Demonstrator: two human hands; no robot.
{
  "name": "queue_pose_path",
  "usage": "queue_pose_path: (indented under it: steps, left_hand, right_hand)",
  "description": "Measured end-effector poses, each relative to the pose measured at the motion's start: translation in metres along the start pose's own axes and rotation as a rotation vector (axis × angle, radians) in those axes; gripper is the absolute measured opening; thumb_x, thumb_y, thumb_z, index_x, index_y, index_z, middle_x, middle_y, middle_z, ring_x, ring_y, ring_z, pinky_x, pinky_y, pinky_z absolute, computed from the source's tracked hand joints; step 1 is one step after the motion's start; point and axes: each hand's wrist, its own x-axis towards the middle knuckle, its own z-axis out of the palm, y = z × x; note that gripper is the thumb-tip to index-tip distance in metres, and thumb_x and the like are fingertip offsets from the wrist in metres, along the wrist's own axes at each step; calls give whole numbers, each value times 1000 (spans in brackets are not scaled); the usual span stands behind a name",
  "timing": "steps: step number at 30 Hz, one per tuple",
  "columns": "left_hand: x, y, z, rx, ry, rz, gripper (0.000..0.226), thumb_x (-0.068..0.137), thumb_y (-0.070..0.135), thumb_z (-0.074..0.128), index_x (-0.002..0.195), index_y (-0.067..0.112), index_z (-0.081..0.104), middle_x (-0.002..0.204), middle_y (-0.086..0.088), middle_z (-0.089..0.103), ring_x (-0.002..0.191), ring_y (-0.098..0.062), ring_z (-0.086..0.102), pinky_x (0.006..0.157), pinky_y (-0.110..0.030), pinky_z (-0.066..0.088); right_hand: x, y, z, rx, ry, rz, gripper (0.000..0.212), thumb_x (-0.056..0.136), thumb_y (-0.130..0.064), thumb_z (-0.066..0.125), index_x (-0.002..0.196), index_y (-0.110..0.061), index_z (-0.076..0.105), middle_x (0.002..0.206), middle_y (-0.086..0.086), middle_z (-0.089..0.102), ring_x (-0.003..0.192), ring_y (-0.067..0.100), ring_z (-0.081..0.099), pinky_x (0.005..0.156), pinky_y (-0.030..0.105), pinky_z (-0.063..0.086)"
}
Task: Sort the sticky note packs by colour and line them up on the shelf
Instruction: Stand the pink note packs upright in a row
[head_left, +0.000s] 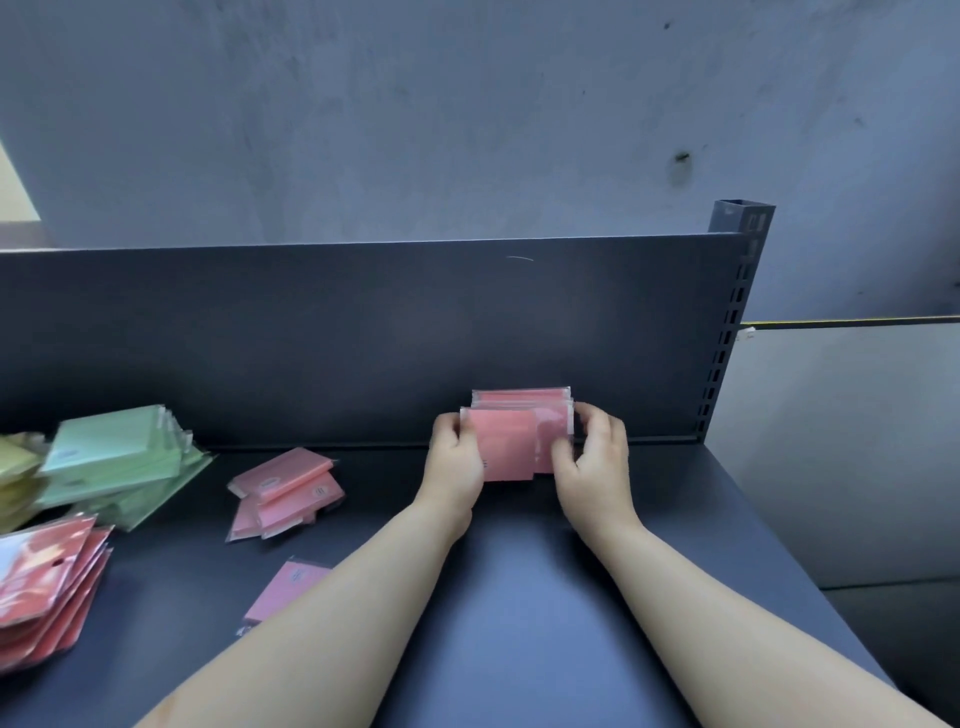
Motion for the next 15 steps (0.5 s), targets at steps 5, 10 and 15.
queue_pose_path:
  steps: [5,10,15]
  left_hand:
    - [-10,-5,13,208,-74,68,17,92,49,41,99,41,55,117,-2,54,112,-20,52,102,-42,43]
    - [-10,-6,2,614,-73,62,36,89,11,46,120,25,57,114,-3,44,117,-25,44,100,-31,40]
    - [-12,4,-15,726,-130,47,44,87,13,52,130,21,48,124,-7,47,116,-27,47,100,-38,43]
  right_hand:
    - [-7,2,-2,-367,-169,-162,71,76,-33,71,138,-23,39,124,3,33,117,19,33,103,27,33]
    - [-3,3,-3,-466,-160,-79,70,81,-23,68,143,-26,34,124,5,31,117,26,36,100,33,38]
    - [-1,1,0,-496,-158,-64,71,84,-20,65,145,-27,29,121,8,33,111,30,40,92,38,42]
